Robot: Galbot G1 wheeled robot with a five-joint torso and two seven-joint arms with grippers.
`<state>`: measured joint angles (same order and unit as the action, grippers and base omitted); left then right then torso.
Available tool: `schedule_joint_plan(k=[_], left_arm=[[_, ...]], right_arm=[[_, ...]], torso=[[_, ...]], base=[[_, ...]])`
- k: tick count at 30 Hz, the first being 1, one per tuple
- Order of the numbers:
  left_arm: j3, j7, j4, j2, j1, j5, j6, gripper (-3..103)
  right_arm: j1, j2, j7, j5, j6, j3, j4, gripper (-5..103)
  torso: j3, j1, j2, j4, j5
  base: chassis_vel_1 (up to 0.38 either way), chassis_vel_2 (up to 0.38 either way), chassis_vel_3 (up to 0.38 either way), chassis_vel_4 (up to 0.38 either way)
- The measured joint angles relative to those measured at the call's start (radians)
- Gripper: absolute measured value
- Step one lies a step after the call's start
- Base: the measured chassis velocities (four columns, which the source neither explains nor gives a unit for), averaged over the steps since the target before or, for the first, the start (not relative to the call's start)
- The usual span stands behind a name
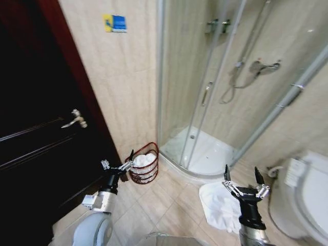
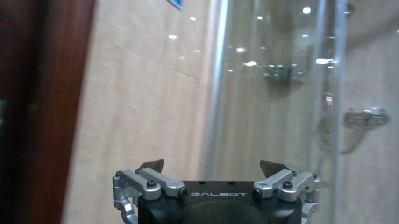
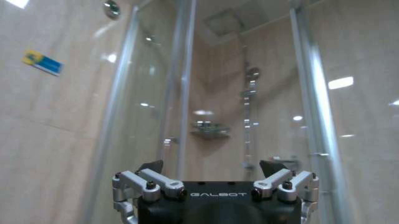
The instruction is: Discard the used towel into the hamper.
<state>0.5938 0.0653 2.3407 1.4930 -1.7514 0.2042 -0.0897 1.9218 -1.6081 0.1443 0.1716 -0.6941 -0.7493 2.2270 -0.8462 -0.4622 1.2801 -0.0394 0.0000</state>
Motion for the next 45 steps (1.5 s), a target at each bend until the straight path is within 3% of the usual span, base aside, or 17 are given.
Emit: schedule_joint_plan(k=[6,18,45], left_arm=[[0.0,0.0,0.0,0.0,0.0,0.0,0.0,100],[0.0,0.0,0.0,0.0,0.0,0.0,0.0,100],[0.0,0.0,0.0,0.0,0.0,0.0,0.0,100]], right_arm=[[0.0,0.0,-0.004,0.0,0.0,-0.004,0.0,100],[-0.002,0.0,-0.008,-0.001,0.0,-0.007,-0.009,100],[-0.004,0.0,-0.027,0.004,-0.011,-0.009,-0.035,100]], torso=[[0.004,0.004,-0.009,-0.0009,-0.0003],[0.02,0.017,-0.037,-0.0002,0.0002],[0.098,0.082,-0.18,-0.0002,0.0]], base=[[-0.119,-0.147,-0.129,-0.125],[-0.128,-0.123,-0.127,-0.119],[-0.032,-0.034,-0.037,-0.034]])
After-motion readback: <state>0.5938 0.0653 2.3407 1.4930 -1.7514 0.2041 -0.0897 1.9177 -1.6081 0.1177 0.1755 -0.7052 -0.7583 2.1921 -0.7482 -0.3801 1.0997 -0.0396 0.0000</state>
